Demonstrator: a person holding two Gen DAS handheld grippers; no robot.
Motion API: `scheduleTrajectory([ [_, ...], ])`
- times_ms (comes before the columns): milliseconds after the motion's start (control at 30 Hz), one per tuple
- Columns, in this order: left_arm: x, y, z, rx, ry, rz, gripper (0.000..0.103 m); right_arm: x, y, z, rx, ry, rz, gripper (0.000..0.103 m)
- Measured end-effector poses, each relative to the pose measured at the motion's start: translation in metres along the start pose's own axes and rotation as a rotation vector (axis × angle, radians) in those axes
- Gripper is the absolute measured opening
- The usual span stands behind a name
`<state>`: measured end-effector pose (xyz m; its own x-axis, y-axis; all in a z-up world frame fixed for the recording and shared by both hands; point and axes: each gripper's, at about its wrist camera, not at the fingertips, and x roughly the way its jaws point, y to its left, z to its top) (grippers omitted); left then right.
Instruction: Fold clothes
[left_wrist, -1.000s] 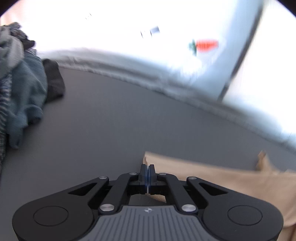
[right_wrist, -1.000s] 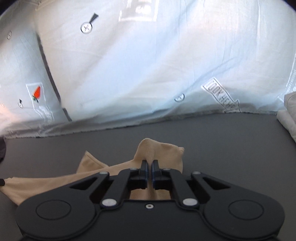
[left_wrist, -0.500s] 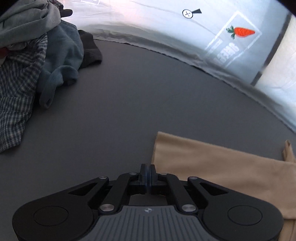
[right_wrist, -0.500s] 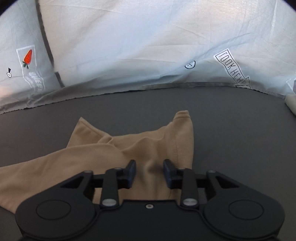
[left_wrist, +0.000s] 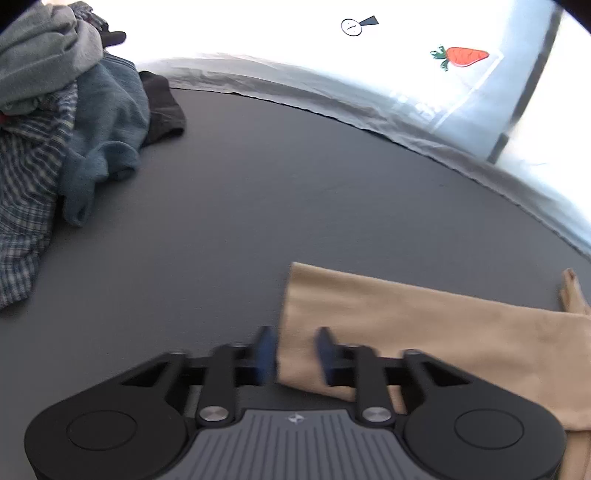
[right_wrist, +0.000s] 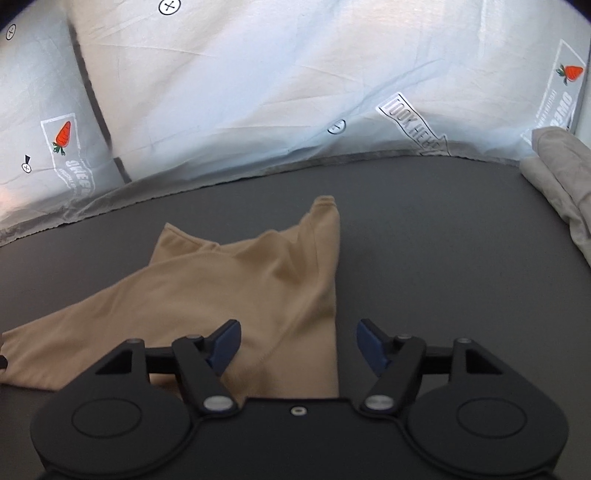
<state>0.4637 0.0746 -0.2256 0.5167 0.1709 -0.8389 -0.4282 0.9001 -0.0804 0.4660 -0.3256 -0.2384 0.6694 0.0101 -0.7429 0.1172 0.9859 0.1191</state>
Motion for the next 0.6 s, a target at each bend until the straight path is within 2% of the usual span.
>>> scheduleTrajectory([
  [33,-0.001,-0.001,0.000,-0.006,0.000,-0.010,0.003,-0.002,-0.002,-0.003,0.006,0.004,-0.005,0.069],
  [67,-0.002,-0.003,0.001,-0.012,-0.001,-0.020,0.000,-0.004,-0.005,-0.004,0.022,0.004,-0.006,0.069],
  [167,-0.008,-0.014,0.001,-0.012,0.005,-0.118,0.000,-0.009,-0.013,-0.006,0.073,0.004,0.002,0.062],
  [233,-0.017,-0.034,-0.001,0.033,-0.003,-0.175,0.000,-0.013,-0.016,-0.006,0.093,-0.004,0.013,0.060],
  [400,-0.041,-0.101,-0.017,0.178,0.005,-0.378,0.000,-0.020,-0.022,-0.006,0.130,-0.020,0.034,0.059],
  [467,-0.047,-0.123,-0.025,0.236,0.000,-0.392,0.005,-0.022,-0.022,-0.007,0.129,-0.022,0.040,0.059],
  [567,-0.042,-0.123,-0.028,0.219,0.005,-0.329,0.011,-0.025,-0.021,-0.008,0.115,-0.025,0.044,0.061],
  [600,-0.037,-0.116,-0.025,0.199,0.008,-0.288,0.020,-0.025,-0.021,-0.010,0.110,-0.019,0.044,0.065],
])
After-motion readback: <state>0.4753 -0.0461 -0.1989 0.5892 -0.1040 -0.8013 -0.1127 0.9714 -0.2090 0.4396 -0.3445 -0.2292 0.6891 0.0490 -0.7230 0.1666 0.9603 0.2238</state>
